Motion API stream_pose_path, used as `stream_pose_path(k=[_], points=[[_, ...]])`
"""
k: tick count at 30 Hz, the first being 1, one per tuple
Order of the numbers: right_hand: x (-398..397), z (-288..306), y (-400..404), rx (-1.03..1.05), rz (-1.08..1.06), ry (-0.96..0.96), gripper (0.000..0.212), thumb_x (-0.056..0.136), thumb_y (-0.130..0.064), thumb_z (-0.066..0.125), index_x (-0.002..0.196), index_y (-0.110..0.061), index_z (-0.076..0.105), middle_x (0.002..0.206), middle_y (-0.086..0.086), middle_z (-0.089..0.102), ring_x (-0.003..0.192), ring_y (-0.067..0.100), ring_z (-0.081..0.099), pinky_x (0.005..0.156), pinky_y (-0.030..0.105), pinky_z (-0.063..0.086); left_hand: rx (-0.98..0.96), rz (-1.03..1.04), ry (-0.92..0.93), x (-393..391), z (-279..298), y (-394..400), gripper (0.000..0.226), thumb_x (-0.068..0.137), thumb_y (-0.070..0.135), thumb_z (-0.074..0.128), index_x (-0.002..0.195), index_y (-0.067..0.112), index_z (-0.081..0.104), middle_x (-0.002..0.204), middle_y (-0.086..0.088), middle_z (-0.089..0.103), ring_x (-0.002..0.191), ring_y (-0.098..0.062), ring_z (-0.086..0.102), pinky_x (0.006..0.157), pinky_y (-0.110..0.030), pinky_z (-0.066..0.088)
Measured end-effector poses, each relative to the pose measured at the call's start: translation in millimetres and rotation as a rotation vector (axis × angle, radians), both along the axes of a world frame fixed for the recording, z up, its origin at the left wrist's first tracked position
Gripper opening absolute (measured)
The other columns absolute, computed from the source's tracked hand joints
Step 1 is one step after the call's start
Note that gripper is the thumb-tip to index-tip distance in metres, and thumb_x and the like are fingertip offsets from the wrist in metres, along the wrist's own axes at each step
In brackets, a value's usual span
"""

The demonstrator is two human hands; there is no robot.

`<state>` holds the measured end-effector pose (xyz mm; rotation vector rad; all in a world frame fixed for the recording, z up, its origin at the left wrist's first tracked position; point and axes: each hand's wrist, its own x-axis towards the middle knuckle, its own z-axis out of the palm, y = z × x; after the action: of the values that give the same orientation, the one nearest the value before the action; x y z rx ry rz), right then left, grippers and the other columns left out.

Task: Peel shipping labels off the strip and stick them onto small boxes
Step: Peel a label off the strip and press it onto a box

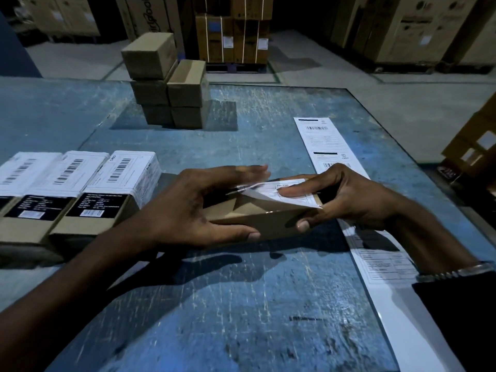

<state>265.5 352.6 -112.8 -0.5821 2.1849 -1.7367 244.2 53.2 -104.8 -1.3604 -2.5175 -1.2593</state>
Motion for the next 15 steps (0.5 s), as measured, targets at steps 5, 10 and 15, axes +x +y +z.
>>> stream_pose_path(k=[5, 10, 15], points=[[-1, 0, 0, -0.006, 0.007, -0.024, 0.058, 0.062, -0.007, 0.091, 0.116, -0.027, 0.082, 0.137, -0.001, 0.074, 0.132, 0.018, 0.067, 0.104, 0.025, 0.054, 0.052, -0.032, 0.040, -2, -7, -1, 0.056, 0.082, 0.021, 0.093, 0.133, 0.010, 0.073, 0.144, 0.001, 0.068, 0.133, -0.009, 0.065, 0.110, -0.035, 0.055], [0, 0, 1, -0.001, 0.004, -0.048, 0.061, 0.063, -0.003, 0.089, 0.119, -0.028, 0.082, 0.139, -0.004, 0.073, 0.132, 0.014, 0.067, 0.103, 0.023, 0.054, 0.011, -0.042, 0.221, -1, -16, -1, 0.052, 0.084, 0.018, 0.093, 0.131, 0.009, 0.074, 0.141, -0.004, 0.067, 0.138, -0.012, 0.061, 0.122, -0.042, 0.044], [5, 5, 2, 0.046, 0.025, -0.090, 0.096, 0.066, 0.004, 0.088, 0.149, -0.038, 0.062, 0.144, -0.005, 0.070, 0.134, 0.015, 0.065, 0.105, 0.030, 0.056, 0.011, -0.061, 0.325, -5, -26, -2, 0.045, 0.092, 0.025, 0.086, 0.134, 0.019, 0.071, 0.144, 0.003, 0.065, 0.137, -0.009, 0.061, 0.121, -0.037, 0.044]])
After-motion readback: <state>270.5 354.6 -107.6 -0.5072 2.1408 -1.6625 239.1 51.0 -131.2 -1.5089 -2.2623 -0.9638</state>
